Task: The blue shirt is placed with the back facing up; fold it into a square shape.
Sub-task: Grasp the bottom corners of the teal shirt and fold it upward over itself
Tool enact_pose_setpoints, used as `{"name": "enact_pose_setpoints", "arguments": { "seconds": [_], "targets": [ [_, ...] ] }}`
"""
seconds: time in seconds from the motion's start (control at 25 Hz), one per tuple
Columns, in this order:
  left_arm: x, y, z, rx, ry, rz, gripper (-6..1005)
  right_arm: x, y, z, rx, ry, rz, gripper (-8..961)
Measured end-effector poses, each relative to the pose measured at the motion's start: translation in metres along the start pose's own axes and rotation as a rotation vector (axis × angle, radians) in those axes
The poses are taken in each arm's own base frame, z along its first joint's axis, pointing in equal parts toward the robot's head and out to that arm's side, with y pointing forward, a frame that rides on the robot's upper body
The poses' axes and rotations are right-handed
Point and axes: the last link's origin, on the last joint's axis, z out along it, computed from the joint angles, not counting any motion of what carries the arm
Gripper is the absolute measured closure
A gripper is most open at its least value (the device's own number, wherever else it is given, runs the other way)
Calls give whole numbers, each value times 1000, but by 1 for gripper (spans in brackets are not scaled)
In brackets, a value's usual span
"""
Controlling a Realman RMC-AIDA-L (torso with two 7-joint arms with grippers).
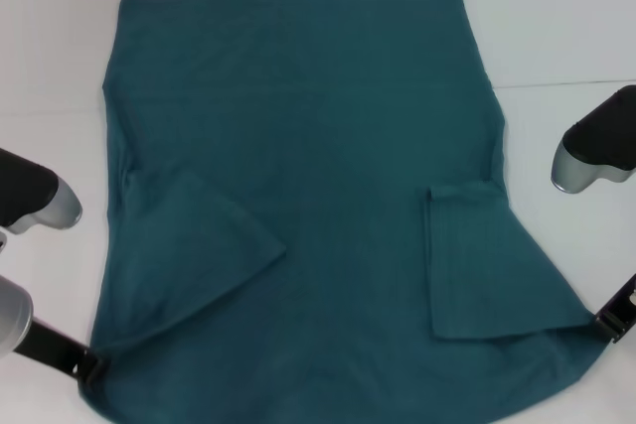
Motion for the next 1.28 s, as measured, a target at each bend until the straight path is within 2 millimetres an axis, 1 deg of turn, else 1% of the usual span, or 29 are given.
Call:
{"name": "enact_pose_setpoints", "arguments": {
  "seconds": [0.04, 0.56, 0.68, 0.8, 1.0, 1.28],
  "targets": [
    [-3, 4, -1, -27, -31, 2, 918, 1, 1, -1, -6, 5, -9, 954],
    [-17, 21, -3, -137, -148, -15, 911, 9, 14, -5, -59, 101, -81, 954],
    [-20, 27, -6, -179, -167, -11, 910, 11, 14, -8, -57, 97, -83, 953],
    [-20, 28, -12, -234, -153, -20, 908, 12, 9, -16, -49, 61, -67, 953],
    [-15, 24, -29, -313, -115, -37, 906, 14, 2, -35, -39, 7, -68, 954],
    [7, 22, -55, -377, -79, -12, 902, -5, -1, -55, 0, -71, -107, 954]
  ]
}}
